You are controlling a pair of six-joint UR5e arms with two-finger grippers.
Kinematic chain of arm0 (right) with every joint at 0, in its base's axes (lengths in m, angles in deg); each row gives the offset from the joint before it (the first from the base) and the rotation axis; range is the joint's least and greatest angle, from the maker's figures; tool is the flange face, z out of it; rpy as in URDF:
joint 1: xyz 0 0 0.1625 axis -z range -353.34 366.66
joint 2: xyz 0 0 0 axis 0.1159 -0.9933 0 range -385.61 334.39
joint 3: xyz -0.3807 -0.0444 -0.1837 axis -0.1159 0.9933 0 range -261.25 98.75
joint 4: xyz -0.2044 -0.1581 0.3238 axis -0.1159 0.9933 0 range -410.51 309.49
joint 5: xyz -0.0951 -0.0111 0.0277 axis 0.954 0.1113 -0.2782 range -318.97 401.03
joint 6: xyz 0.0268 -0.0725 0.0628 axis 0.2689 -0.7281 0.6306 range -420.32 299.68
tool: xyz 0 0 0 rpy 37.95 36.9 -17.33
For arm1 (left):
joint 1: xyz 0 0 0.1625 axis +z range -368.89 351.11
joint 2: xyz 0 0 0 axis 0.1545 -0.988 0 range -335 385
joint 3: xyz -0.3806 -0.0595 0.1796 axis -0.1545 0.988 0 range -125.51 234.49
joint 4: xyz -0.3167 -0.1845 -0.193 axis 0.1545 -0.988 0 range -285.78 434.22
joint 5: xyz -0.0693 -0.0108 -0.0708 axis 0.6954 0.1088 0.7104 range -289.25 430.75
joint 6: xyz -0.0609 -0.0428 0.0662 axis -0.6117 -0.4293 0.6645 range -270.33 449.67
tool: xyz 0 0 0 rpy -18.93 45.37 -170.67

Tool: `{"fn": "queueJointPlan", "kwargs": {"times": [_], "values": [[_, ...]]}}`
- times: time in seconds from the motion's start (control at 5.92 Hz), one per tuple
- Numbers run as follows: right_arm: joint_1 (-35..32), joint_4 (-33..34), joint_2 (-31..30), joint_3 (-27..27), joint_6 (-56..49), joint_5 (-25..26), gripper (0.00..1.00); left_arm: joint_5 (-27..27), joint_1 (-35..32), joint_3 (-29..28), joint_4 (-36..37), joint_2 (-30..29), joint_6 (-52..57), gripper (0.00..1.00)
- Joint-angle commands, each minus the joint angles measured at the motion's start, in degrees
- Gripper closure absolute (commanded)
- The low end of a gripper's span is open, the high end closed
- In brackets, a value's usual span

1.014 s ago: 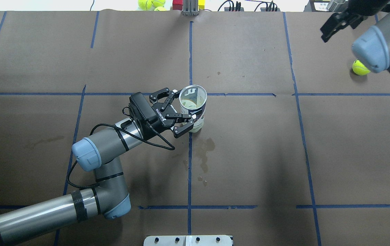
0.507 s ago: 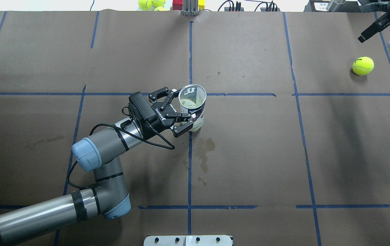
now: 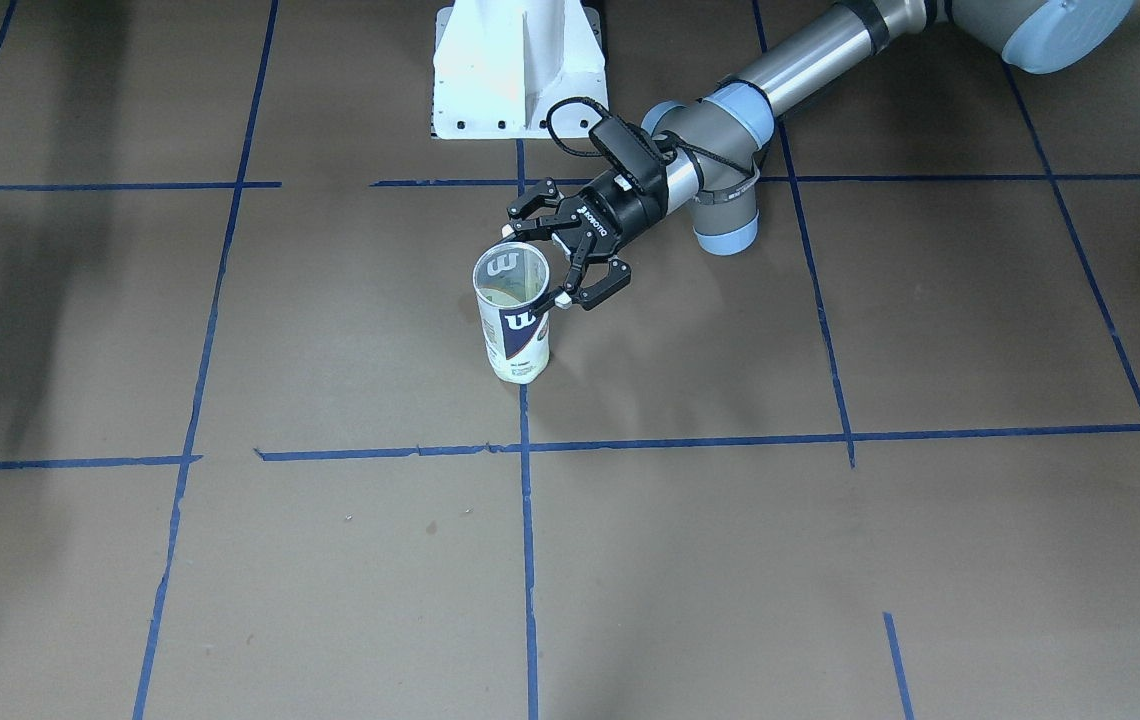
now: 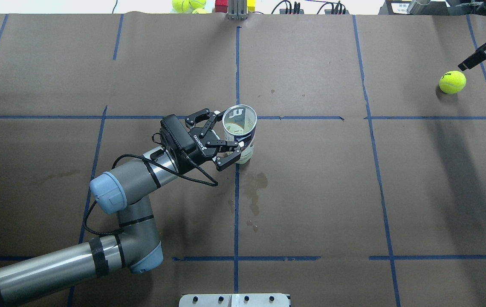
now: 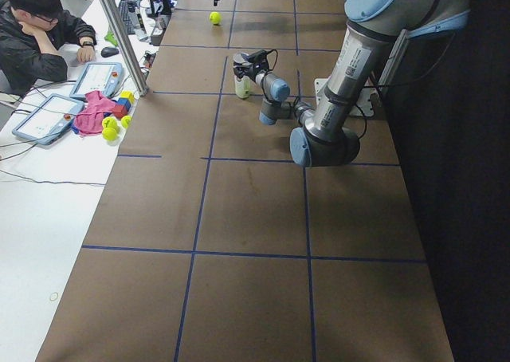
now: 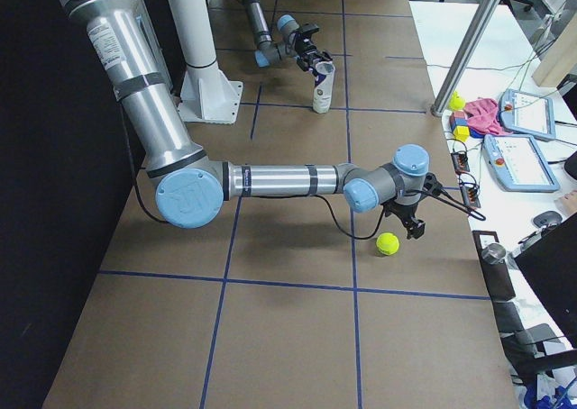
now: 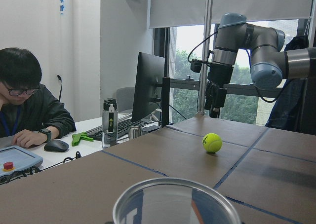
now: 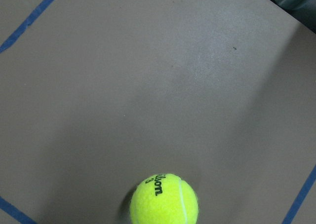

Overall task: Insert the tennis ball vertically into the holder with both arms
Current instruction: 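Move the right gripper to the second tennis ball and grasp it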

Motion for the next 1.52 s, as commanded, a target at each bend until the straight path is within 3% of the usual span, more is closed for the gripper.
{"fn": "queueJointPlan", "kwargs": {"times": [0.0, 0.68, 1.35], "values": [[2.91, -4.13, -1.13, 1.69, 2.39, 1.08, 0.0, 0.08, 0.0, 0.0, 0.0, 0.0, 0.0, 0.2], [6.26, -5.99, -1.49, 4.58, 3.72, 8.63, 0.0, 0.0, 0.0, 0.0, 0.0, 0.0, 0.09, 0.19], [8.37, -5.99, -0.96, 5.83, 3.89, 12.94, 0.04, 0.0, 0.0, 0.0, 0.0, 0.0, 0.09, 0.19]]}}
